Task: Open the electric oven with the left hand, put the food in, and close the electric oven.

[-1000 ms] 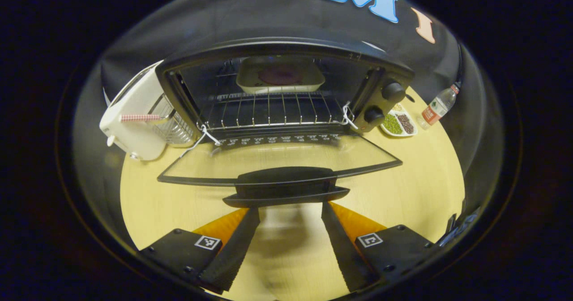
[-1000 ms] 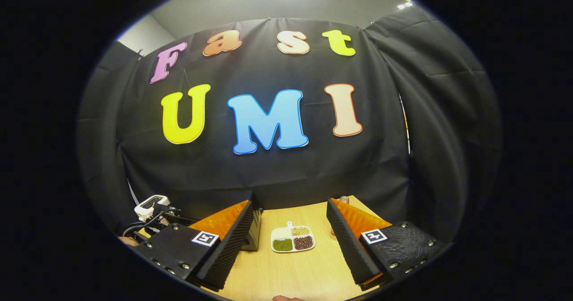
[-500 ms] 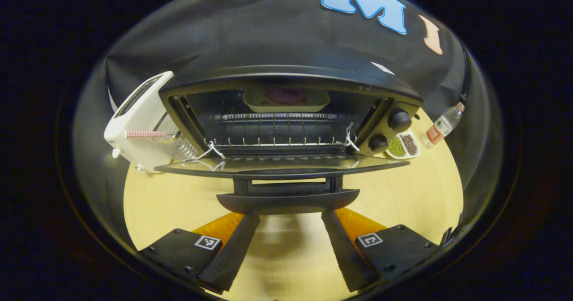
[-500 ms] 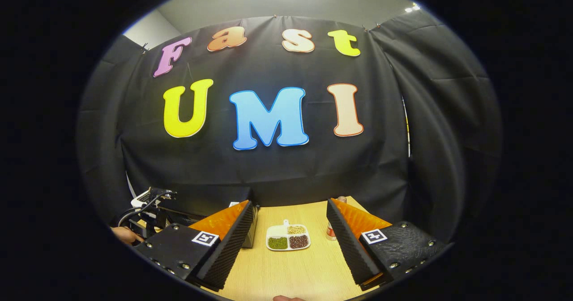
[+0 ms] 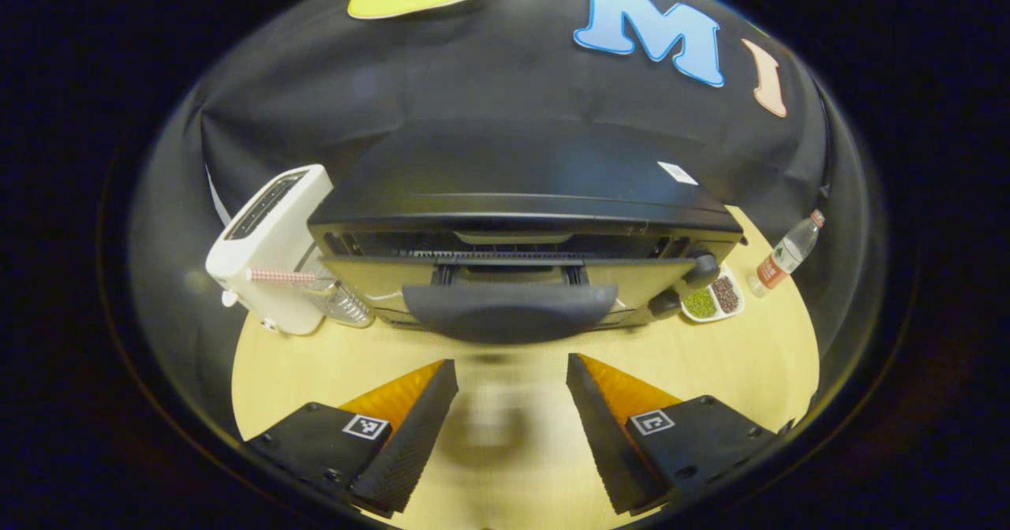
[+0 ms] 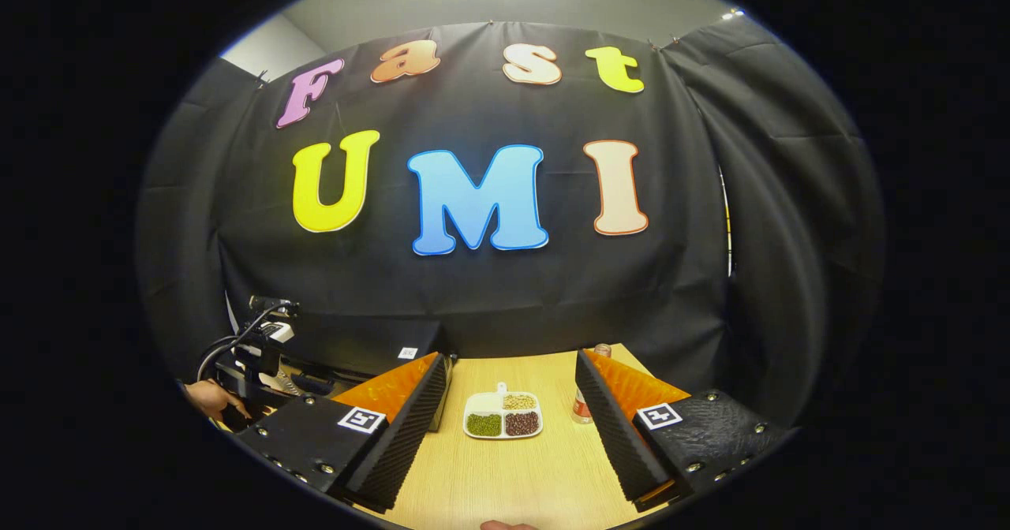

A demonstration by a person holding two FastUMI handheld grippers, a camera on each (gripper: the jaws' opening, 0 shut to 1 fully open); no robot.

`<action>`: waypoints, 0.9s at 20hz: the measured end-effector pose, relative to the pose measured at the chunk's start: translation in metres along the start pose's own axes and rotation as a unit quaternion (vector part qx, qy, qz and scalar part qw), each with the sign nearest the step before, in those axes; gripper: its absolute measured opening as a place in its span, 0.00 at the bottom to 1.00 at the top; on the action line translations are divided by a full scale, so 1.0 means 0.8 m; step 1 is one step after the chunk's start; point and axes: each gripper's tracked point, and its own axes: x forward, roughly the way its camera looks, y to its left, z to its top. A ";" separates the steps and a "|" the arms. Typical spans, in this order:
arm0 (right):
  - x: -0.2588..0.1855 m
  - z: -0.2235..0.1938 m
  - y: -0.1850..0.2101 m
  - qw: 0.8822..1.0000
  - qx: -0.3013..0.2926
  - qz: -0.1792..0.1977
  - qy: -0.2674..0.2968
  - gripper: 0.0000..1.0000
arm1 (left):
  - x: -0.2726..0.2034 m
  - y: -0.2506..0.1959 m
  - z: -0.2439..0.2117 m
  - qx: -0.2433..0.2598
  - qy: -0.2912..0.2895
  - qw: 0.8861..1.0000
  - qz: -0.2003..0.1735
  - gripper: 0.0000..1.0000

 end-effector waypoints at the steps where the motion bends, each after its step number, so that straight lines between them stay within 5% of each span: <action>1: 0.002 -0.002 -0.001 1.000 0.002 0.007 0.000 1.00 | -0.007 -0.001 0.003 0.002 -0.009 1.000 0.004 0.95; 6: 0.023 0.002 0.007 0.998 0.013 0.057 -0.008 1.00 | -0.089 -0.019 0.069 0.002 -0.122 0.992 0.017 0.95; 13: 0.014 0.101 0.030 0.994 0.017 0.076 -0.073 1.00 | -0.310 -0.050 0.235 0.024 -0.335 0.942 0.002 0.98; 18: -0.030 0.170 0.057 0.992 0.036 0.075 -0.093 1.00 | -0.422 -0.047 0.277 0.022 -0.401 0.916 -0.018 0.98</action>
